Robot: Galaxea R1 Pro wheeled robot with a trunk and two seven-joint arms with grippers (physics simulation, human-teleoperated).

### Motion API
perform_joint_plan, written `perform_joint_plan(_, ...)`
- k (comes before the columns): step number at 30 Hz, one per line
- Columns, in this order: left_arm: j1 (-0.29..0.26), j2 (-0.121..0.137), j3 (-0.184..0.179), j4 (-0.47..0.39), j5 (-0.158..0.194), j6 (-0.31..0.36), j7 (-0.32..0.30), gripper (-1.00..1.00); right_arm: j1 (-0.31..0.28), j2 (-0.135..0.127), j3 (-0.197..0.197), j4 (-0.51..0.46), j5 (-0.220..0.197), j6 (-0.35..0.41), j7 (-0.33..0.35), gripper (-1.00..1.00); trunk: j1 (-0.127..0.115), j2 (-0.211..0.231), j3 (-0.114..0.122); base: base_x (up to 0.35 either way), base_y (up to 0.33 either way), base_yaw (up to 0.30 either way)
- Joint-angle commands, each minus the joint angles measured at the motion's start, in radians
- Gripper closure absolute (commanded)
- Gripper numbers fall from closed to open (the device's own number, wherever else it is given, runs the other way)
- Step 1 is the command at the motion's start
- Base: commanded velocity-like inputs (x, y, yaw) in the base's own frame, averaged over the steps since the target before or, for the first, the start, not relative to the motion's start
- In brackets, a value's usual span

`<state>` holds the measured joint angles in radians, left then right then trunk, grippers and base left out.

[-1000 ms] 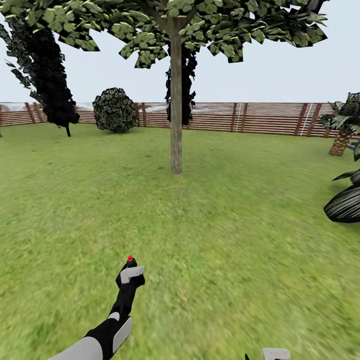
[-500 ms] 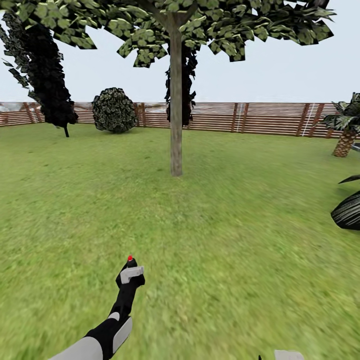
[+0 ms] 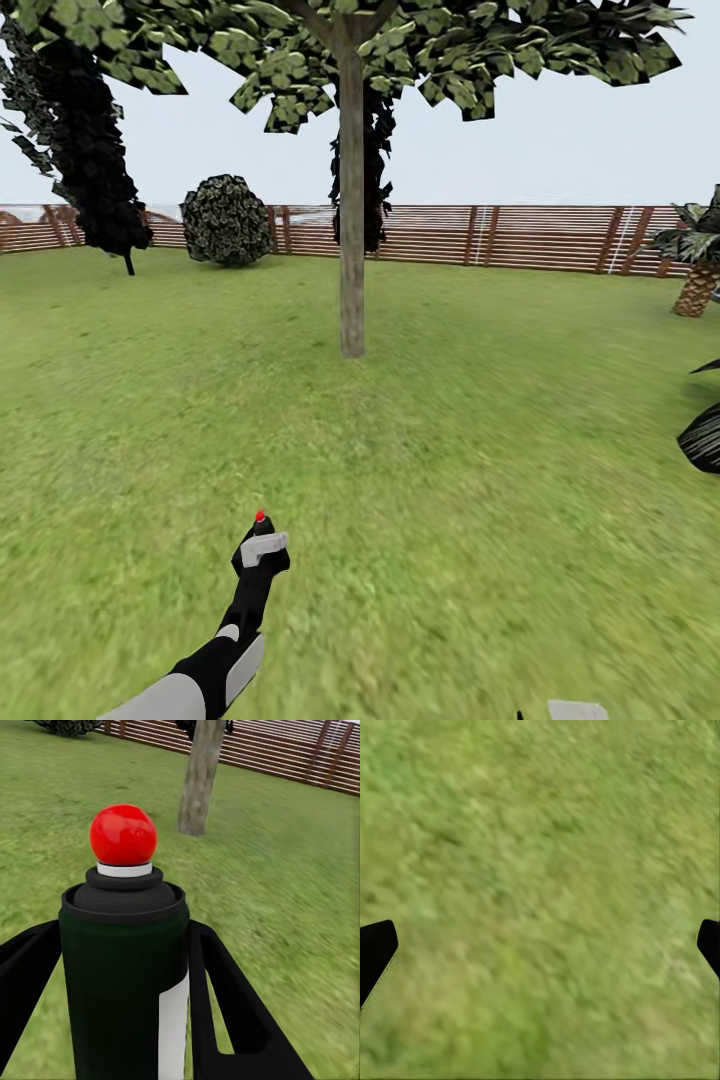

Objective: In the garden, pick up the pesticide atomizer on the floor and spray pesticide onto both trees until each tree trunk is fully covered.

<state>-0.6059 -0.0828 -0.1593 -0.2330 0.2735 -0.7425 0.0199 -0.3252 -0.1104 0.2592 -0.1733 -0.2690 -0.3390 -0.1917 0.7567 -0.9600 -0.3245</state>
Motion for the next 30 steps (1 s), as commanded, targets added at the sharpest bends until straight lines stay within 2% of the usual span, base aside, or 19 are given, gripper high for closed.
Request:
perform_joint_plan(1,0.000,0.000,0.000,0.000,0.000,0.000,0.000,1.00,0.000,0.000,0.000,0.000,0.000,0.000,0.000,-1.00,0.000,0.000,0.000,0.350,0.000,0.000)
perform_joint_plan(30,0.000,0.001,0.000,0.000,0.000,0.025,0.000,1.00,0.000,0.000,0.002,0.000,0.001,0.000,0.000,-1.00,0.000,0.000,0.000,0.350,0.000,0.000)
